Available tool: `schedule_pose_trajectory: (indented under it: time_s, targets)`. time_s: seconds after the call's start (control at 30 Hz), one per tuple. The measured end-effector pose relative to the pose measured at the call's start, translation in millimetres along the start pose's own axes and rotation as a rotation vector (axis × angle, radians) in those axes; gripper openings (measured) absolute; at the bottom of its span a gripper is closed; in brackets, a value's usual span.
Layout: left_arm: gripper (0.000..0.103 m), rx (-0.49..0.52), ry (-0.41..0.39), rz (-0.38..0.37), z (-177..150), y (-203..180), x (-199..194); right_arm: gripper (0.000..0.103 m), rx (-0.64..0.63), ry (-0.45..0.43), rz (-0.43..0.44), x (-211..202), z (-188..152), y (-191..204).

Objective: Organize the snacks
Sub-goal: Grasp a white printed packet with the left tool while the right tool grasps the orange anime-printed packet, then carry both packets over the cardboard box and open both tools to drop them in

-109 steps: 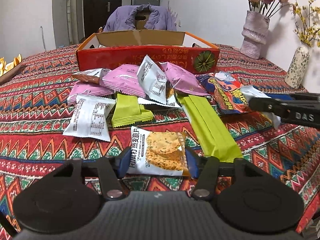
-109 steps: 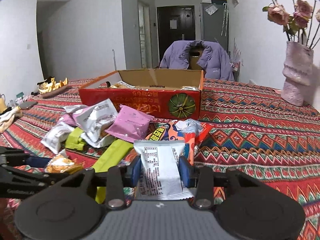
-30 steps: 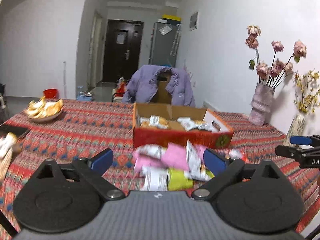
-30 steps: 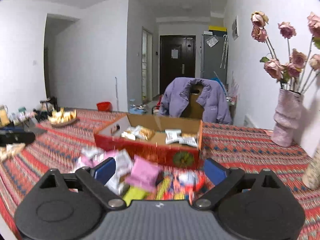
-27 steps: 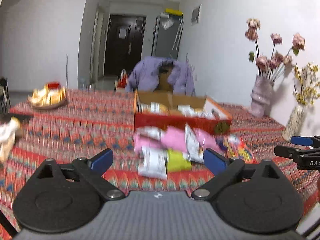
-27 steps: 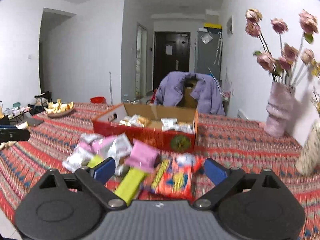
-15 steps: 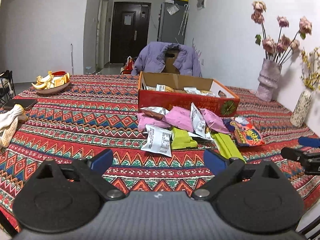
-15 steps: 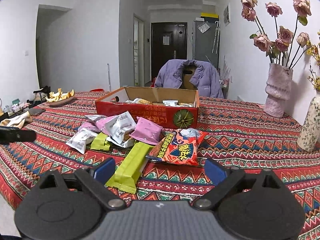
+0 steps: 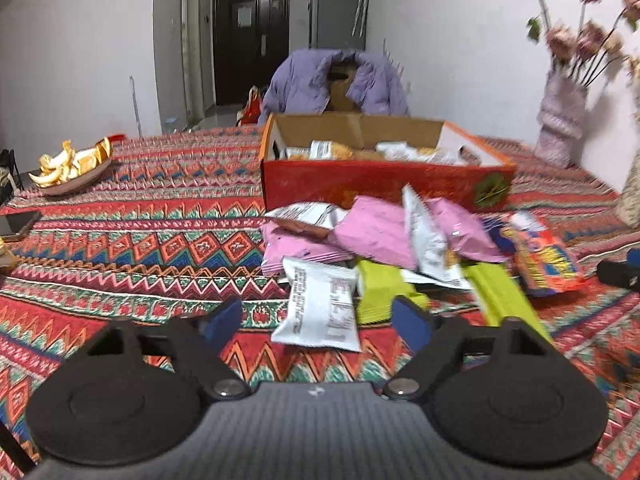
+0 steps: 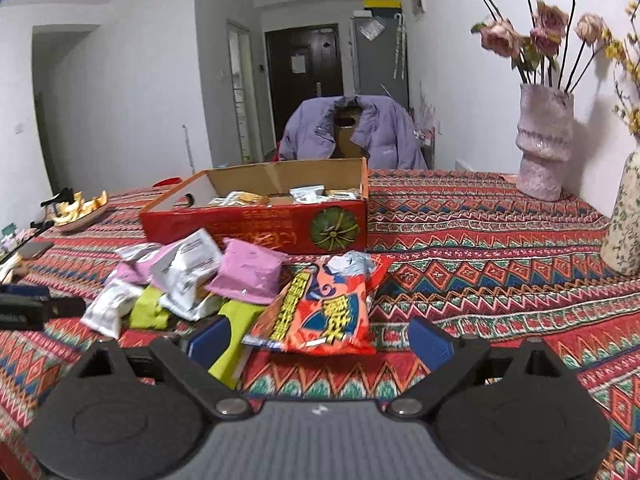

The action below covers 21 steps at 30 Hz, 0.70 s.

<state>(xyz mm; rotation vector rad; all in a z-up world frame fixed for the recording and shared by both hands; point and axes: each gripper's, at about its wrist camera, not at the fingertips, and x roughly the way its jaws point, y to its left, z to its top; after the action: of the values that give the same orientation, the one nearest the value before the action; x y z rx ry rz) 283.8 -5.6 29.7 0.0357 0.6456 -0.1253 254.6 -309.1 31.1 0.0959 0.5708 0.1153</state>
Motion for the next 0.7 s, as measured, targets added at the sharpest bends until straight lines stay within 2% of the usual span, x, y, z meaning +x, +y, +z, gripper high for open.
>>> schedule_pose_trajectory:
  time_s: [0.1,0.33,0.37,0.4,0.47,0.57,0.7]
  targets:
    - [0.073,0.003,0.036,-0.006,4,1,25,0.095,0.001,0.017,-0.012,24,7,0]
    - [0.072,0.036,0.060,0.004,4,-3,58,0.091,0.029,0.040,-0.034,79,17,1]
    - [0.069,0.033,0.057,-0.004,4,-3,58,0.087,0.030,0.056,-0.040,88,17,1]
    - [0.060,0.032,0.055,-0.015,4,-2,58,0.086,0.033,0.067,-0.044,93,16,1]
    - [0.048,0.025,0.059,-0.044,5,1,57,0.086,0.053,0.087,-0.038,105,14,0]
    - [0.044,0.017,0.064,-0.059,4,4,55,0.084,0.082,0.108,-0.029,117,10,0]
    - [0.043,0.018,0.070,-0.052,3,8,48,0.067,0.015,0.126,-0.041,109,13,6]
